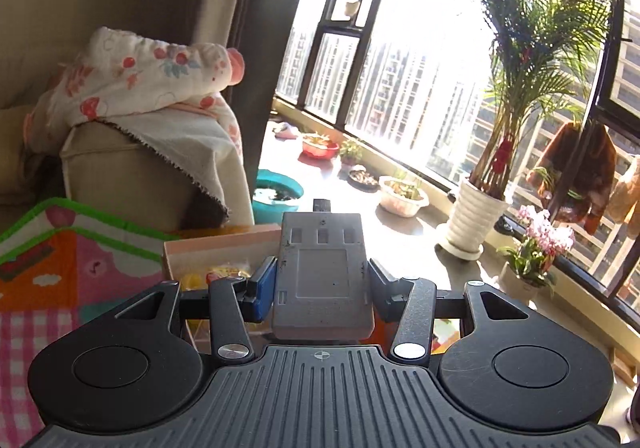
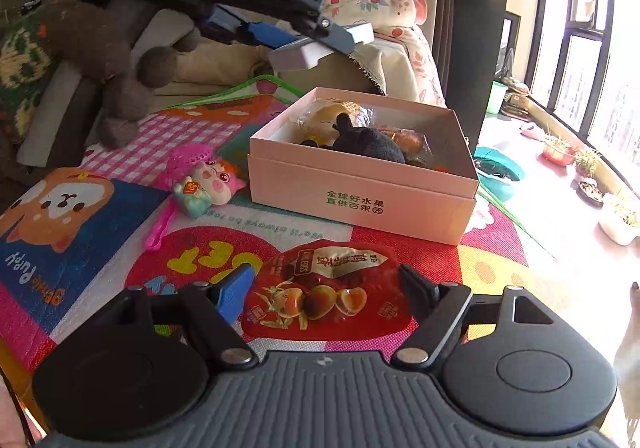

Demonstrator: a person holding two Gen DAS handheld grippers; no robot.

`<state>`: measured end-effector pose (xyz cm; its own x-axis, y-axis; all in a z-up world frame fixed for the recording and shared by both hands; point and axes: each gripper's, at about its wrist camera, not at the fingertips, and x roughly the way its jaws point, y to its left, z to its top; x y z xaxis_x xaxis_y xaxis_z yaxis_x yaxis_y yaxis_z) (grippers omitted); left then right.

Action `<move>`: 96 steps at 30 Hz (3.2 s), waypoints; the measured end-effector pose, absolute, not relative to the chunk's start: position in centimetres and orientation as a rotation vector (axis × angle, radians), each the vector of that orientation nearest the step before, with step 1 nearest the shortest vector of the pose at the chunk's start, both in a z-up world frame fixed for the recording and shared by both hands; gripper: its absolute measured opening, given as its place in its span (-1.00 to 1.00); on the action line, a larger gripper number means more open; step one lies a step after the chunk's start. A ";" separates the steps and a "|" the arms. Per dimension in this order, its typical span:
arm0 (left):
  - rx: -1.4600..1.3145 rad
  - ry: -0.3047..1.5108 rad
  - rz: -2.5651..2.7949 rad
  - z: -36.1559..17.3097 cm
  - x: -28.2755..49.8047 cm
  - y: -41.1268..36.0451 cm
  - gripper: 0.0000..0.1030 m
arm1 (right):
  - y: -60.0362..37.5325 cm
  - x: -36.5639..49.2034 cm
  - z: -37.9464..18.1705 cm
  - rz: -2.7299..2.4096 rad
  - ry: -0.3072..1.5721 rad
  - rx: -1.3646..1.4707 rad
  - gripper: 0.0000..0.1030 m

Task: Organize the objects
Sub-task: 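Carry the white box toward the pink box with the left gripper while the right carries the packet, then drop the white box into the pink box with the left gripper while the right drops the packet, then grasp the pink piggy toy with the left gripper, then lift the piggy toy with the left gripper while the right gripper grasps the pink basket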

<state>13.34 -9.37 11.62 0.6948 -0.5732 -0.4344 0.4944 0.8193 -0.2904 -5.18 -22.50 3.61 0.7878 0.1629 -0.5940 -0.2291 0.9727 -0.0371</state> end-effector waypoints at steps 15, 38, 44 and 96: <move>-0.114 0.482 -0.539 8.9 10.2 -6.7 0.01 | -24.7 -3.5 4.8 0.131 0.611 -0.049 0.51; -0.127 0.651 -0.453 2.4 0.6 3.4 0.00 | -28.5 5.1 8.6 -0.017 0.593 0.179 0.69; -0.049 0.623 -0.471 2.6 -0.1 2.0 0.00 | -26.3 0.7 4.8 0.022 0.610 0.128 0.85; -0.301 0.570 -0.078 0.9 0.2 13.4 -0.01 | -16.9 0.2 0.7 0.116 0.692 -0.112 1.00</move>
